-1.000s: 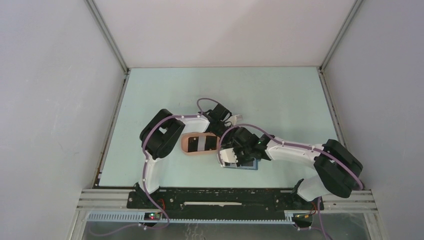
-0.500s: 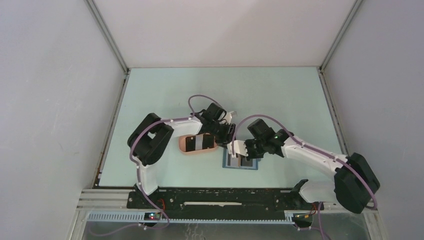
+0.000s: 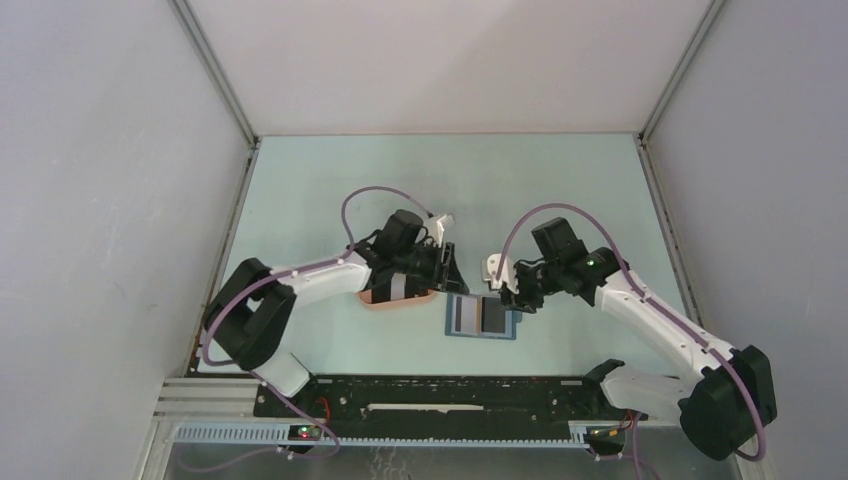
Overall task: Put the credit cards into the card holder
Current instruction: Insert the credit card into the card holder.
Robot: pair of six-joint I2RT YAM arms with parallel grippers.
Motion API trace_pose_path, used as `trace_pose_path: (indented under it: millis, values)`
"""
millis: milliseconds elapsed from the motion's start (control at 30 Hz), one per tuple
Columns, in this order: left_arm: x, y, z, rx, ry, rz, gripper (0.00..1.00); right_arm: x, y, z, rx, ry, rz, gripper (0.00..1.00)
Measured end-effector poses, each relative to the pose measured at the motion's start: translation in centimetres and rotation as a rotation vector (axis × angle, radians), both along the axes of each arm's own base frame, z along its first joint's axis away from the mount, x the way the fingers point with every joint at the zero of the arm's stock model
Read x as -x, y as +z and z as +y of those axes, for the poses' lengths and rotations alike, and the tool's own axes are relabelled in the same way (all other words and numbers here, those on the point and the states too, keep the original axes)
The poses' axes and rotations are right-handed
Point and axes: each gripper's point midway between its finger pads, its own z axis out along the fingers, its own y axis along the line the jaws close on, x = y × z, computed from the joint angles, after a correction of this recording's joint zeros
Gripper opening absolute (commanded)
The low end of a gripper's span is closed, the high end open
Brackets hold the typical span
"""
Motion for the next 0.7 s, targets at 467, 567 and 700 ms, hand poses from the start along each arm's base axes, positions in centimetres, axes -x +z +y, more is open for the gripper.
trace_pose_path:
  millis: [467, 567, 700]
  values:
    - [1.0, 10.0, 5.3, 0.154, 0.177, -0.432, 0.54, 0.8, 4.4, -0.1, -0.216, -0.103, 0.206, 0.66]
    - [1.2, 11.7, 7.0, 0.178, 0.240, -0.521, 0.65, 1.0, 5.2, -0.1, -0.252, -0.126, 0.264, 0.66]
    - [1.3, 11.6, 8.9, 0.178, 0.320, -0.565, 0.86, 0.9, 5.9, -0.3, -0.294, -0.159, 0.323, 0.68]
